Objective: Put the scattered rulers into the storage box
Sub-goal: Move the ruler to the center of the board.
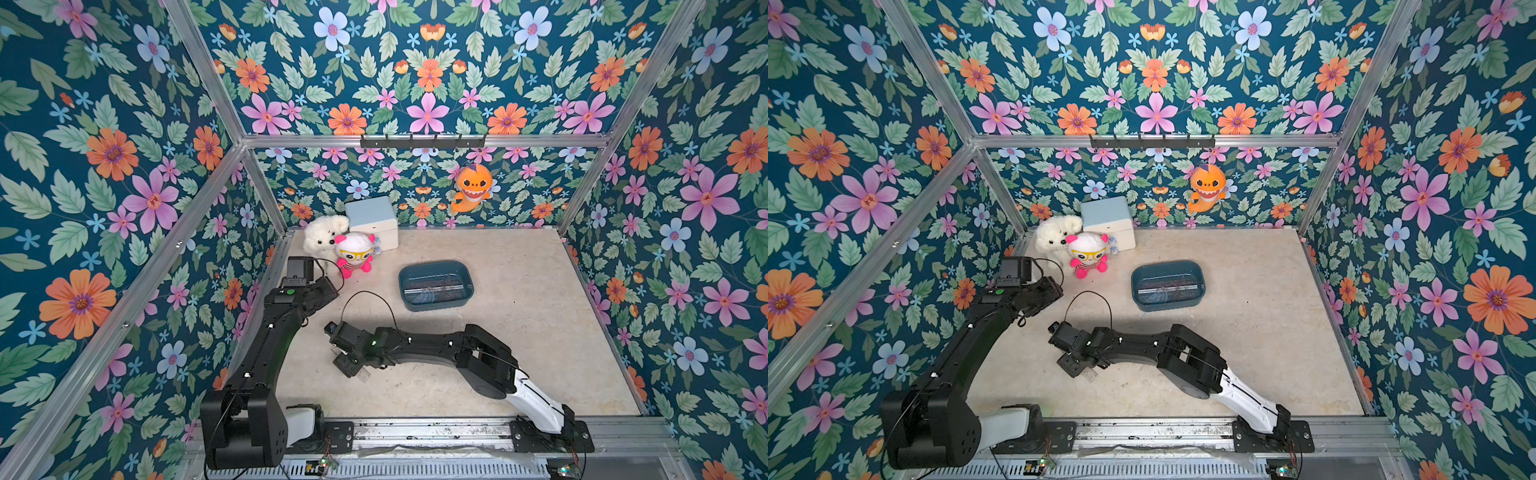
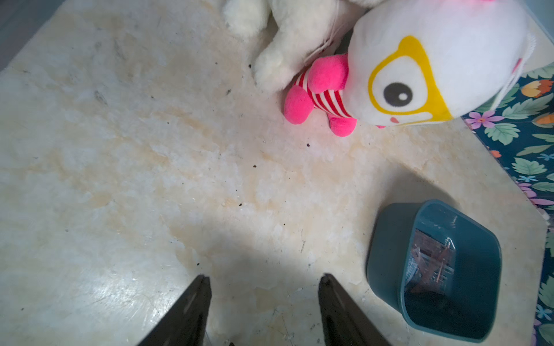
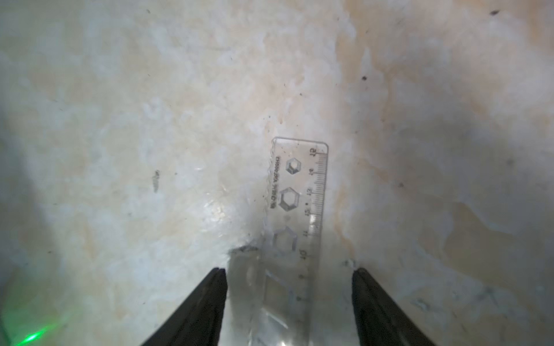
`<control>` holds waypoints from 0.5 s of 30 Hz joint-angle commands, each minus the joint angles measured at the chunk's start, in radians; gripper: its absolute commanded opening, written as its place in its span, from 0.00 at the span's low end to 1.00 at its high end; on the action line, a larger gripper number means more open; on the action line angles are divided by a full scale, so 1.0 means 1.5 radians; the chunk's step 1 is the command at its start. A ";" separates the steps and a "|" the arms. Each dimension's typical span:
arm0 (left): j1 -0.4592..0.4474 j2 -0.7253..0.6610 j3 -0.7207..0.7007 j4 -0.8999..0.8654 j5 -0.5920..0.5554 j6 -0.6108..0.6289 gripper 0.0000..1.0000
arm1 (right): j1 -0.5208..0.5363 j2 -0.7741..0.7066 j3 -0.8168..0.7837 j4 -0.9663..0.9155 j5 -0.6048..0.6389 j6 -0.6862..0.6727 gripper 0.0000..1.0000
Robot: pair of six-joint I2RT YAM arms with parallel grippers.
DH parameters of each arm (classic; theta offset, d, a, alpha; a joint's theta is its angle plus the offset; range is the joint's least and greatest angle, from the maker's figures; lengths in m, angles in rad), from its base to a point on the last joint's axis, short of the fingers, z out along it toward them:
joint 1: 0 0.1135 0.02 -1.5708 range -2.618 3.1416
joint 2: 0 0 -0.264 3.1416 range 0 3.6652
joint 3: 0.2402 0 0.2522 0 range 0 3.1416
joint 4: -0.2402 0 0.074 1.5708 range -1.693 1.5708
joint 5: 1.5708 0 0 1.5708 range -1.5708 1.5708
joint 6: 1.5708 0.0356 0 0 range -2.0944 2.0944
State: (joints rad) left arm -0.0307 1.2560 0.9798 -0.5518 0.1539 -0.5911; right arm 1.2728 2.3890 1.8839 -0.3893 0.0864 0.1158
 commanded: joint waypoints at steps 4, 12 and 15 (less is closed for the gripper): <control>0.007 -0.005 -0.011 0.025 0.052 0.030 0.63 | -0.002 0.006 -0.020 -0.087 0.042 0.038 0.42; -0.010 0.008 -0.068 0.093 0.130 0.019 0.62 | -0.019 -0.119 -0.252 -0.069 0.122 0.212 0.29; -0.057 0.020 -0.084 0.116 0.124 0.006 0.61 | -0.028 -0.177 -0.344 -0.070 0.152 0.304 0.29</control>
State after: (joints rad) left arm -0.0750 1.2758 0.8673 -0.4404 0.3096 -0.5709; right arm 1.2411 2.1525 1.4654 -0.2951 0.2359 0.3969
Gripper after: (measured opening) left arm 0.610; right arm 0.295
